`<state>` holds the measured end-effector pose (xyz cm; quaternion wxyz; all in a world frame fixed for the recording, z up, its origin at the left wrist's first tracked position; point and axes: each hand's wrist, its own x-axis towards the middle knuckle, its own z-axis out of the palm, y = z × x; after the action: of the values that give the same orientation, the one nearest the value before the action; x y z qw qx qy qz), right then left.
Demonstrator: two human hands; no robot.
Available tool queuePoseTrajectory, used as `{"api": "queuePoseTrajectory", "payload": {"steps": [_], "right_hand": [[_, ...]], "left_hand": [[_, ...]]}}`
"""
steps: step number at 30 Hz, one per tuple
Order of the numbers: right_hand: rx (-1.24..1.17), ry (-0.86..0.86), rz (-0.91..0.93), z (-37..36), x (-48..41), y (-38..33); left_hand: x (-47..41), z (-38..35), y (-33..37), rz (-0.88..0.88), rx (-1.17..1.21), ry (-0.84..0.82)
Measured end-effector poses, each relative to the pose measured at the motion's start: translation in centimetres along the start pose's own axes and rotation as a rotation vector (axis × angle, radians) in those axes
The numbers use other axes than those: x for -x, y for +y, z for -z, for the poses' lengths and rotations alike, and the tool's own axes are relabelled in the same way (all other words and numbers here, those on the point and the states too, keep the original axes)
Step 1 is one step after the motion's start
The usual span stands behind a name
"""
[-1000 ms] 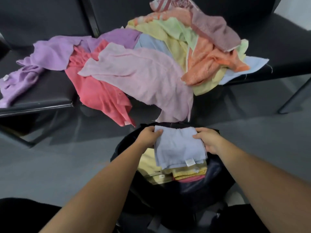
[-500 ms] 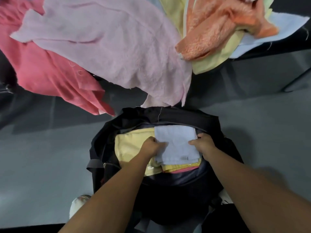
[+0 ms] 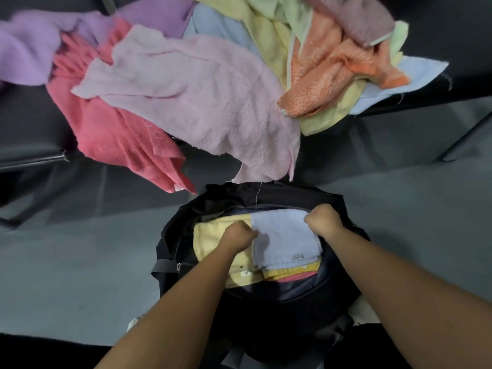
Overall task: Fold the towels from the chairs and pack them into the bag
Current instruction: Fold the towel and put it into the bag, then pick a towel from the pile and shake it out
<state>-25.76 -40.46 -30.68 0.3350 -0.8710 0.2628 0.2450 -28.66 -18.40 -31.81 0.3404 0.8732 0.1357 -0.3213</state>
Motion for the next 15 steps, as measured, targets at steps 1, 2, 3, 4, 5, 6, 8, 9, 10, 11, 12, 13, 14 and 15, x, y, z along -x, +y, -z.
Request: {"api": "queuePoseTrajectory", "payload": {"steps": [1, 2, 3, 4, 5, 6, 8, 9, 10, 11, 12, 13, 14, 15], "right_hand": [[-0.043, -0.023, 0.03, 0.9, 0.8, -1.8], [-0.078, -0.042, 0.069, 1.9, 1.5, -3.5], [-0.111, -0.06, 0.094, 3.0, 2.4, -5.4], [-0.14, -0.075, 0.13, 4.1, 2.9, -7.1], [-0.164, -0.101, 0.151, 5.4, 4.0, -9.0], [-0.173, -0.139, 0.176, 6.7, 5.0, -10.8], [-0.149, -0.222, 0.276, 9.5, 7.4, -14.3], [-0.129, -0.237, 0.334, 10.9, 8.6, -16.0], [-0.125, -0.233, 0.391, 12.3, 9.6, -17.5], [-0.133, -0.202, 0.436, 13.6, 10.6, -19.1], [-0.154, -0.161, 0.475, 14.9, 11.2, -20.5], [-0.175, -0.115, 0.504, 16.0, 11.6, -21.7], [-0.198, -0.063, 0.535, 17.1, 12.1, -22.9], [-0.204, 0.0, 0.571, 18.0, 12.6, -24.0]], "left_hand": [[0.4, 1.5, 1.0, -0.028, 0.036, 0.024], [0.9, 3.1, 2.0, -0.064, 0.078, 0.06], [1.4, 4.8, 3.2, -0.098, 0.118, 0.098], [2.1, 6.6, 4.6, -0.132, 0.157, 0.129], [2.8, 8.3, 5.9, -0.164, 0.196, 0.15], [3.6, 10.0, 7.3, -0.203, 0.227, 0.162], [5.4, 13.6, 10.0, -0.293, 0.249, 0.187], [6.4, 15.3, 11.3, -0.34, 0.25, 0.199], [7.4, 16.9, 12.4, -0.382, 0.241, 0.21], [8.4, 18.5, 13.5, -0.419, 0.223, 0.227], [9.1, 20.0, 14.4, -0.45, 0.205, 0.253], [9.7, 21.4, 15.0, -0.472, 0.19, 0.284], [10.1, 22.7, 15.6, -0.489, 0.181, 0.321], [10.2, 23.8, 16.0, -0.498, 0.167, 0.365]]}}
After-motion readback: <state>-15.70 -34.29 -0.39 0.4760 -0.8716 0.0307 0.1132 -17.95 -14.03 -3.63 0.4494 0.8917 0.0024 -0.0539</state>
